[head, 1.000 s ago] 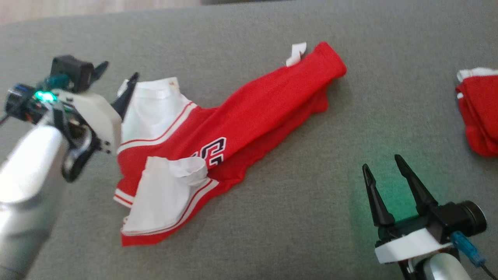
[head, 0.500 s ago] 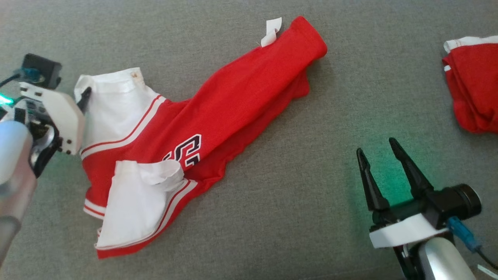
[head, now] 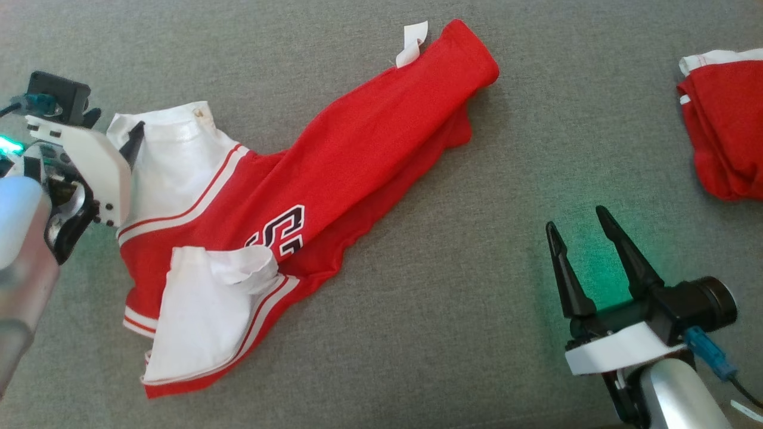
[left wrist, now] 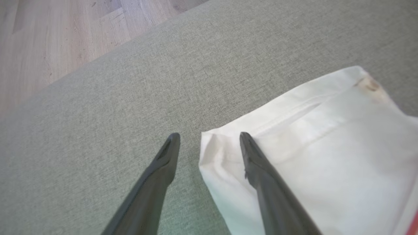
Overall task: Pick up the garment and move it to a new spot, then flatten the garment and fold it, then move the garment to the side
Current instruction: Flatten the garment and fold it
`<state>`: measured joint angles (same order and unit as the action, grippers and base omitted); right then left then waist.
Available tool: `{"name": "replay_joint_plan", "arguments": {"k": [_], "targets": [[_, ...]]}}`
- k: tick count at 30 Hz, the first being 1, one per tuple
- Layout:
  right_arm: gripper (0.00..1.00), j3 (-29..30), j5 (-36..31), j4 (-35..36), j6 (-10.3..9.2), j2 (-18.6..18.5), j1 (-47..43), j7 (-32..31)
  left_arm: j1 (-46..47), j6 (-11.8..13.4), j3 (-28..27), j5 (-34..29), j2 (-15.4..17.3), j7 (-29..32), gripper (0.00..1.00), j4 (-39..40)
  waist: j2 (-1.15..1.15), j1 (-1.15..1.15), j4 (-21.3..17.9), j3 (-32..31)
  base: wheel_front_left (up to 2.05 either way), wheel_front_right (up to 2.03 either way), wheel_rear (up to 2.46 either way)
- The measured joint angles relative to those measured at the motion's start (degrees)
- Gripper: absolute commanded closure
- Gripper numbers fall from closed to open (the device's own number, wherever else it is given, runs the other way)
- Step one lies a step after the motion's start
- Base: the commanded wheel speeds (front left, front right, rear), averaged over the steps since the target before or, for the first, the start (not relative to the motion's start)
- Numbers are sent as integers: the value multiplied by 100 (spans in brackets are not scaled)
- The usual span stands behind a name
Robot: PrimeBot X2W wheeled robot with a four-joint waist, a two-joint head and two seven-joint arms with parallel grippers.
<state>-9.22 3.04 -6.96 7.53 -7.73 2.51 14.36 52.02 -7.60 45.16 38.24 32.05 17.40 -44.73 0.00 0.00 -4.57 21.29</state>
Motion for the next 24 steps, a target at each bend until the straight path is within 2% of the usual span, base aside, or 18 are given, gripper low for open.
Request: {"name": "replay_joint_plan", "arguments": {"k": [1,2,4,6,7,8,15,24], "targets": [[0,0,0,-1,0,0,19,0,25,0,36,34,0,0,12,-23,0,0,-1,3,0,0,0],[0,0,0,-1,0,-1,40,0,56,0,76,80,-1,-1,22,-47,0,0,-1,5,0,0,0],[0,0,0,-1,0,-1,51,0,91,0,124,138,0,-20,56,-82,0,0,3,13,0,0,0],[0,2,0,-1,0,-4,49,0,103,0,156,196,0,-58,77,-126,0,0,11,22,0,0,0],[0,2,0,0,0,-4,49,0,104,0,182,225,2,-58,97,-147,0,0,15,28,0,0,0],[0,3,0,0,0,-4,50,0,104,0,199,249,2,-79,100,-166,0,0,21,35,0,0,0],[0,27,0,2,0,-7,50,0,211,0,387,381,1,-272,100,-227,0,0,83,43,0,0,0],[0,42,119,69,0,-109,63,0,514,0,581,354,14,-1318,100,289,0,0,360,-100,0,0,0]]}}
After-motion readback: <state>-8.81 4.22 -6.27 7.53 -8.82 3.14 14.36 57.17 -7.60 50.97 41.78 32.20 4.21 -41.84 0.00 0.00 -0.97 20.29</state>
